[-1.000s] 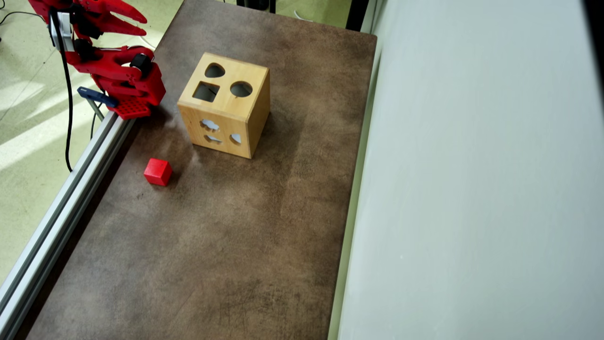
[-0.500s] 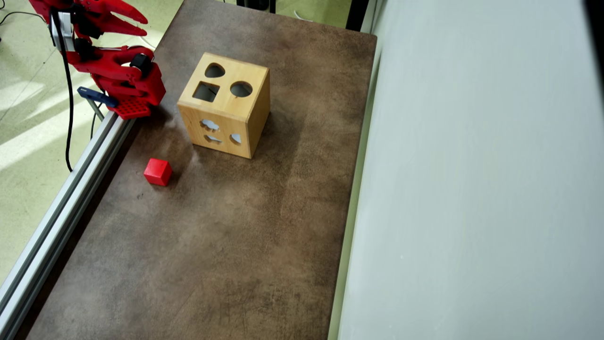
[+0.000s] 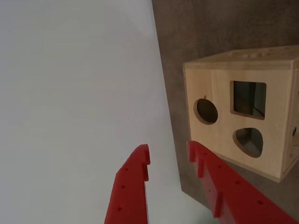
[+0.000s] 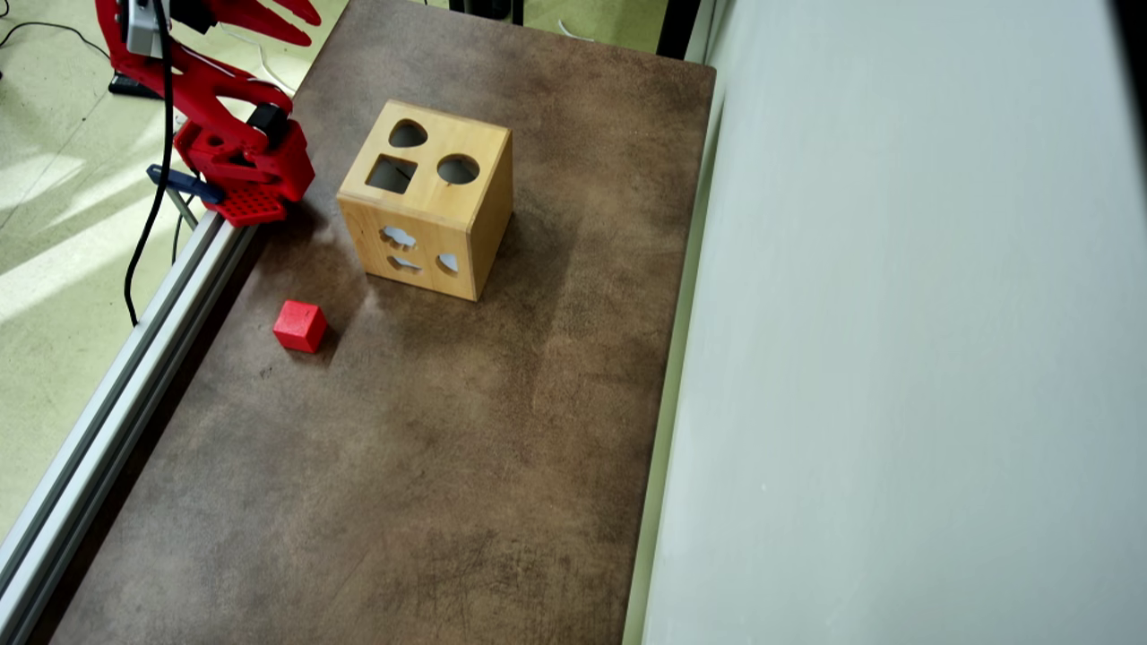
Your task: Pick and place the red cube on the square hole
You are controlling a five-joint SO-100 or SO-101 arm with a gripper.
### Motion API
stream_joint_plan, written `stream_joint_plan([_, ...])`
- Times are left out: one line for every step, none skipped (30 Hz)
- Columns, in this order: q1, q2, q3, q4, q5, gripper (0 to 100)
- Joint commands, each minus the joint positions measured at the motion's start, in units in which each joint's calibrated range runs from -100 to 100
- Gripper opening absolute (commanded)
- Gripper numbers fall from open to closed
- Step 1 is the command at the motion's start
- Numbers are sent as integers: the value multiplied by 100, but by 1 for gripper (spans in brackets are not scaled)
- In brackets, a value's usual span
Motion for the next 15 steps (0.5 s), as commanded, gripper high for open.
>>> stream_joint_plan([357,95,-149,-31,122,13])
stream_joint_plan([387,95,-68,-31,200,13])
stream_joint_plan([424,95,66,-31,293,13])
stream_joint_plan([476,87,245,-31,396,13])
stream_joint_plan([550,53,424,-31,493,13])
stream_joint_plan([654,19,594,-31,581,13])
stream_joint_plan([773,11,728,-31,654,13])
stream_joint_plan([914,11,844,-31,718,13])
stream_joint_plan([1048,28,943,-31,767,13])
stream_joint_plan([1181,53,1023,-31,821,13])
stream_joint_plan([1308,70,1104,-31,869,13])
stream_joint_plan([1412,78,1175,-31,923,13])
stream_joint_plan([1501,87,1265,-31,972,13])
stream_joint_plan([1568,87,1381,-31,1026,13])
stream_joint_plan([1635,87,1515,-31,1074,13])
